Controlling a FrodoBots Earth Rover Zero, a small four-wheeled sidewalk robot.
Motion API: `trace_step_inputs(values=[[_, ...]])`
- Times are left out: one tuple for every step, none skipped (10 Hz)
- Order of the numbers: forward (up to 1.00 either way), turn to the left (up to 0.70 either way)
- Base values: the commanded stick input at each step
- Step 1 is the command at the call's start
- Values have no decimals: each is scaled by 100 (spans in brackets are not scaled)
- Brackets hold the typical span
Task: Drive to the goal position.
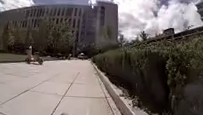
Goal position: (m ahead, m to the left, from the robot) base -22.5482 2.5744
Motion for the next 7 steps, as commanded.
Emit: trace_step_inputs(values=[[4,0],[4,0],[5,0],[4,0],[4,0],[4,0],[5,0]])
